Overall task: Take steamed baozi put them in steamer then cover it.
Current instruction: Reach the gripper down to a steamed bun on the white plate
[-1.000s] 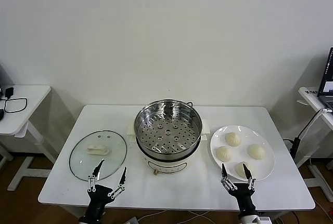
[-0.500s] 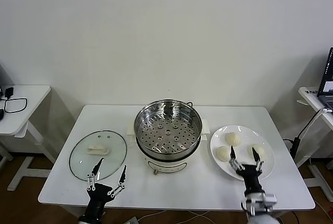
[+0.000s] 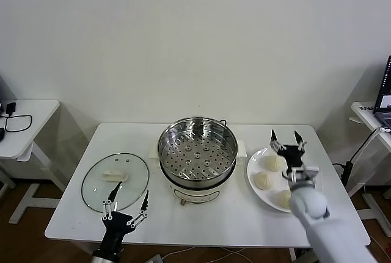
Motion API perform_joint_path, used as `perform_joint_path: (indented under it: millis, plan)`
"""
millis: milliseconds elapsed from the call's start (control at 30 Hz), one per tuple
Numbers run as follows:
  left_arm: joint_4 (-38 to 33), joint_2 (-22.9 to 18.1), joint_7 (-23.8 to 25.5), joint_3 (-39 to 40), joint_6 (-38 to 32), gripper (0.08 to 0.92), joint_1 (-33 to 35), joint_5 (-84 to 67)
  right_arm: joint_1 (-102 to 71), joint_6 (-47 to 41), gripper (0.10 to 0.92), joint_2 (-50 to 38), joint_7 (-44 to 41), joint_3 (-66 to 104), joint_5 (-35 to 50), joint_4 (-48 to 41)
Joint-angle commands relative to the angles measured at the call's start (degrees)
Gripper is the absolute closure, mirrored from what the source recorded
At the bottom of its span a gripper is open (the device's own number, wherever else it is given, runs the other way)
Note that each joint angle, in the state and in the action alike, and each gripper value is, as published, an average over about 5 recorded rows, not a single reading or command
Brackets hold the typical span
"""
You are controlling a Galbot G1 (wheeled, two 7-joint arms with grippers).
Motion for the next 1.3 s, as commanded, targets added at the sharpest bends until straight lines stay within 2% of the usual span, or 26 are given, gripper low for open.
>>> perform_joint_path:
  millis: [33, 267, 433, 633, 733, 933, 1300]
  plan:
    - [-0.2, 0.0, -0.1, 0.1, 0.1, 0.177, 0.0, 0.0, 16.3, -4.6, 0.203, -9.9, -21.3, -14.5, 2.5, -12.4]
    - [-0.9, 0.0, -0.3, 0.5, 0.8, 0.177, -0.2, -0.3, 29.6, -5.2, 0.203, -13.4, -47.4, -26.8, -2.5, -19.5]
    - [-0.8, -0.1, -0.4, 0.4, 1.0, 0.177, -0.2, -0.3, 40.3, -7.2, 0.203, -12.9, -67.1, -35.4, -10.1, -23.8]
    - [-0.5, -0.3, -0.6, 0.3, 1.2, 0.177, -0.2, -0.3, 49.9, -8.7, 0.203, -10.6, -80.6, -44.1, -21.9, -26.5]
    - [-0.4, -0.4, -0.7, 0.2, 1.2, 0.177, -0.1, -0.3, 53.3, -8.2, 0.203, -9.2, -83.1, -47.4, -27.3, -27.0]
    - [-0.5, -0.6, -1.0, 0.3, 1.4, 0.177, -0.2, -0.3, 56.8, -6.3, 0.203, -5.8, -82.9, -52.6, -36.1, -27.9]
    - [-0.4, -0.8, -1.3, 0.1, 1.3, 0.177, 0.1, -0.3, 55.1, -5.0, 0.203, -1.9, -78.7, -54.3, -42.0, -30.8]
